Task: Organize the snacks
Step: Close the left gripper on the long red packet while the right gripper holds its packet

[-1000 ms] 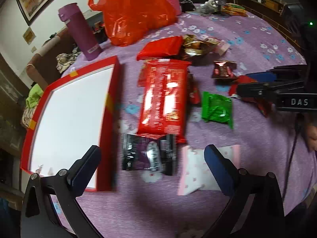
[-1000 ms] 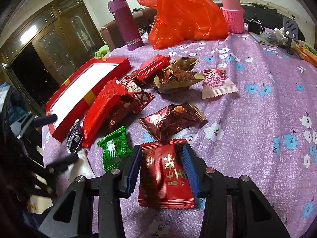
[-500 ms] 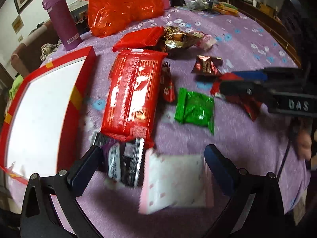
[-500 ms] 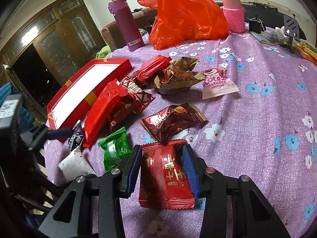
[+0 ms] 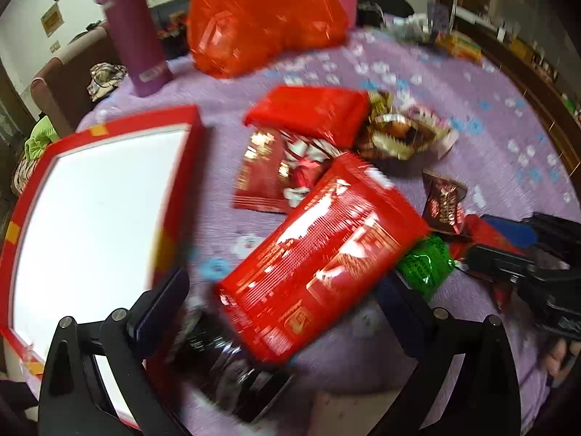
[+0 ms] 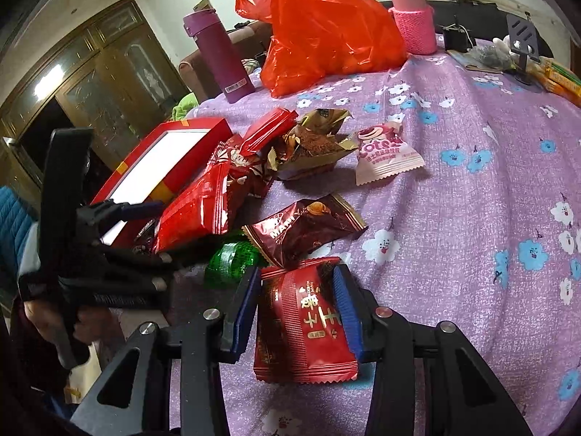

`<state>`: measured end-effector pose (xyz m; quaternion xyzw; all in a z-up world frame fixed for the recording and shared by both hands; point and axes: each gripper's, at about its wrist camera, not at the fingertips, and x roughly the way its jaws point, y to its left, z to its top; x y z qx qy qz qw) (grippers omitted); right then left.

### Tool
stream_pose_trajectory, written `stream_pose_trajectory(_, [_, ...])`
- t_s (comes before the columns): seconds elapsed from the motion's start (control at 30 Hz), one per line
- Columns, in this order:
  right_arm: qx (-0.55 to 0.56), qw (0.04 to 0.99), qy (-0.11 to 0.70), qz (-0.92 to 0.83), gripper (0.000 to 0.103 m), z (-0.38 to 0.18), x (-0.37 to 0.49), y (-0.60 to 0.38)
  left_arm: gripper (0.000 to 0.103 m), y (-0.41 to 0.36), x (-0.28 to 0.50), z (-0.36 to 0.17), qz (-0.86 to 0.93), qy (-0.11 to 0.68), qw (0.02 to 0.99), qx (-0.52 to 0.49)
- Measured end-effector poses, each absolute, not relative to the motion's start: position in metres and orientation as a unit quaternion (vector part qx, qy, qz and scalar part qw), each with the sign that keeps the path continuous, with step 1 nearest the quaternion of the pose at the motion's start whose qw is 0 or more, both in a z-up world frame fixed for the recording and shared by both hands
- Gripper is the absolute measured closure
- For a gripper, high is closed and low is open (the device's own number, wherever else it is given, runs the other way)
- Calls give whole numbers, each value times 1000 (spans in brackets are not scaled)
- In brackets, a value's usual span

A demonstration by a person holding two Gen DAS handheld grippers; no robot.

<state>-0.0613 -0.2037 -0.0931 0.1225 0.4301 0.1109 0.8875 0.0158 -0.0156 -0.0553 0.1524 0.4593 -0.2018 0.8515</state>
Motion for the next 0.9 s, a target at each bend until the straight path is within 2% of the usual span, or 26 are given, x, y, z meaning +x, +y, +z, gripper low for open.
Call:
stream_pose_trajectory(0.3, [113,889,431,110,61,-92,-62,-200,3,41,-9,-21,-201,409,874,167])
stream_pose_trajectory(0.47, [135,885,432,113,61,-91,-61,-207,3,6,-3,-29,-225,395,858,239])
stream_pose_trajectory(0.73, [182,872,439,115,61,-95,-58,-222,4,-40,30,-66,-264,442,800,307])
stream_pose_trajectory(0.8, [188,870,441,116,61,-96,-57,-224,8,-43,35,-67,-277,446,796,302])
stream_pose_trajectory(0.83, [190,869,441,117,61,-96,-56,-225,18,-44,36,-66,-285,449,793,297])
stream_pose_trajectory(0.87, [193,868,441,117,61,-96,-56,-225,35,-46,38,-65,-298,454,788,291])
stream_pose_trajectory(0.9, [195,868,442,118,61,-96,-56,-226,45,-47,38,-64,-314,459,782,284])
